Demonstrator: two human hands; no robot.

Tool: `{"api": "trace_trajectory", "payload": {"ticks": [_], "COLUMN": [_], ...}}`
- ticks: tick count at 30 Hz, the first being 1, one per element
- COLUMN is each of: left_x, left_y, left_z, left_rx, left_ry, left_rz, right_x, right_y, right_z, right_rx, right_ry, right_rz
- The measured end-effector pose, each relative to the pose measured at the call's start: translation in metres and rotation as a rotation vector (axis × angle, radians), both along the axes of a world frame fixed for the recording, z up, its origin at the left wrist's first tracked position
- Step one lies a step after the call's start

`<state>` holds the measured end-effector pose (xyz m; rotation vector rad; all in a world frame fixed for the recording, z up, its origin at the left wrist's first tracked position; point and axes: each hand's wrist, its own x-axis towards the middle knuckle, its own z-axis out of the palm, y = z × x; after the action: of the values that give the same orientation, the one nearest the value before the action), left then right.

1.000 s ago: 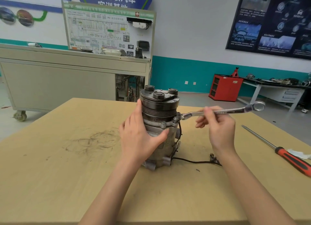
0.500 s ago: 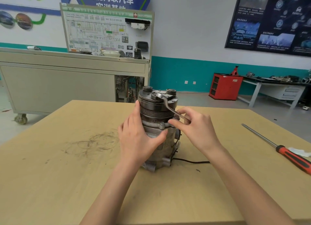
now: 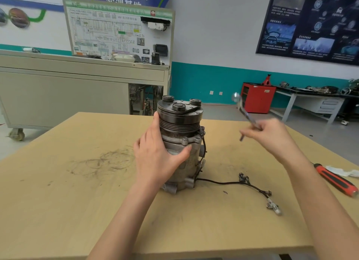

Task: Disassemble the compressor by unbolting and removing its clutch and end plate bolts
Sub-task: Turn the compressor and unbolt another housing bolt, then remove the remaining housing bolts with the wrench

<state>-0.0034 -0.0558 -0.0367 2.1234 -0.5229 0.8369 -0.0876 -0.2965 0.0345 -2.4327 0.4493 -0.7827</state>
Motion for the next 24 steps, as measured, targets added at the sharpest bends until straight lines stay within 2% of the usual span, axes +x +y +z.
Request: {"api": "trace_trajectory", "payload": {"ticks": [3, 5, 11, 15, 17, 19, 24], "left_x": [0.0, 0.0, -0.001, 0.0, 0.0, 0.001, 0.002], "left_y": [0.0, 0.0, -0.003, -0.002, -0.002, -0.001, -0.001], "left_z": [0.0, 0.0, 0.001, -0.001, -0.001, -0.002, -0.002], "left_rx": [-0.008, -0.012, -0.016, -0.013, -0.011, -0.008, -0.013], "left_ry": [0.0, -0.001, -0.001, 0.001, 0.001, 0.003, 0.006], "left_rz": [-0.007, -0.01, 0.021, 0.019, 0.008, 0.004, -0.014], "right_x": [-0.01, -0.013, -0.007, -0.005, -0.006, -0.008, -0.016], "right_y": [-0.042, -0.058, -0.065, -0.063, -0.063, -0.063, -0.06], "right_z": [-0.046, -0.074, -0.11, -0.118, -0.122, -0.122, -0.116], "right_rx": [-0.003, -0.05, -0.152, -0.177, -0.146, -0.094, 0.163], "right_ry": [0.384, 0.509, 0.521, 0.504, 0.466, 0.341, -0.246], "right_rz": [-0.173, -0.281, -0.452, -0.476, -0.477, -0.482, -0.423]}}
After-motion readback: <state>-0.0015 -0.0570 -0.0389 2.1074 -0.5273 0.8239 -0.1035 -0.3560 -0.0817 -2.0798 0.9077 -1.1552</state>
